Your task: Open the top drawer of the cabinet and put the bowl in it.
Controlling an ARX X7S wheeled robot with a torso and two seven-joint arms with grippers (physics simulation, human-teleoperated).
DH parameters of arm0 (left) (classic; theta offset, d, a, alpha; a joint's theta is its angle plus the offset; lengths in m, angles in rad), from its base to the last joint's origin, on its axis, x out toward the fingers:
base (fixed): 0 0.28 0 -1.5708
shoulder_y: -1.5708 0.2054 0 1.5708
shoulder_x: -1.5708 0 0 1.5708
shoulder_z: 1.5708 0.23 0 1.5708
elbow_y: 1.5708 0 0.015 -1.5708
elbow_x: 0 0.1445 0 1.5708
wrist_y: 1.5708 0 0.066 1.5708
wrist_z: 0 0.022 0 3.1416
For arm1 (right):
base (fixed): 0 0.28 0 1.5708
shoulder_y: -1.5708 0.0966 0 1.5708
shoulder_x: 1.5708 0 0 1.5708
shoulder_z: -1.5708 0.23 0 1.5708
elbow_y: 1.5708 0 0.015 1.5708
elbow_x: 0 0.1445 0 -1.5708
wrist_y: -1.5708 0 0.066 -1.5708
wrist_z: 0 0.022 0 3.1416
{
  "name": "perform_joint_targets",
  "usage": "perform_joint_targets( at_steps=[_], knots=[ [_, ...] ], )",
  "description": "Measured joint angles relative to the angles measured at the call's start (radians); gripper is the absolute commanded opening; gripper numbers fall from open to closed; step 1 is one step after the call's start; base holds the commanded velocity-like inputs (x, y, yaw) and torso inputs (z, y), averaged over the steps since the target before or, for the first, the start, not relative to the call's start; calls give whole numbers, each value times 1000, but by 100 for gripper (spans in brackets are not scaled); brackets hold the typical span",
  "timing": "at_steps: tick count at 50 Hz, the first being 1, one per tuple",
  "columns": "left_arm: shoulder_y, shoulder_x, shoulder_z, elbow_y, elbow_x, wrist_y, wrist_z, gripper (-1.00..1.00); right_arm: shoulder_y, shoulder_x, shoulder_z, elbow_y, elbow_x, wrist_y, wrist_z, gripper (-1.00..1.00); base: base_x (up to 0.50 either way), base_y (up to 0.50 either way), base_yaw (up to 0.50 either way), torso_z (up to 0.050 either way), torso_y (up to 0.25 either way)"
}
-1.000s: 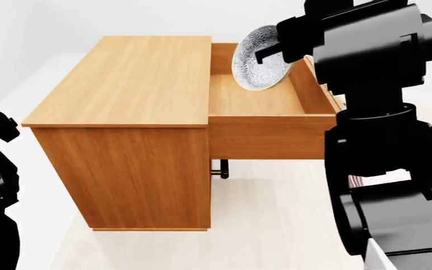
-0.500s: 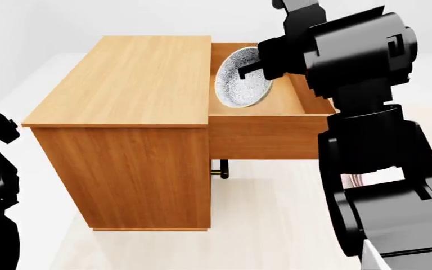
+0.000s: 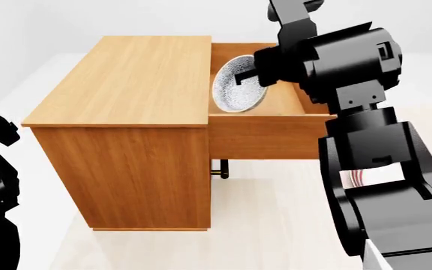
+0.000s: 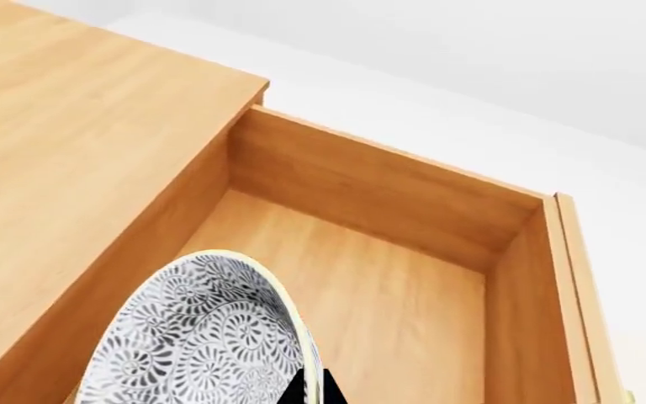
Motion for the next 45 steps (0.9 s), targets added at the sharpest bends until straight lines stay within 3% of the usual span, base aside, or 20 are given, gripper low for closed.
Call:
perform_joint_targets(
  at_steps=[36, 37, 45],
  knots=[
    [10, 1, -4, 0, 1, 2, 0, 100, 60, 0, -36, 362, 112, -301, 83, -100, 0, 0, 0, 0, 0],
    [11, 1, -4, 0, 1, 2, 0, 100, 62, 0, -37, 368, 115, -305, 84, 100, 0, 0, 0, 0, 0],
    [12, 1, -5, 0, 0, 3, 1, 100, 72, 1, -43, 413, 145, -324, 84, 100, 0, 0, 0, 0, 0]
  ],
)
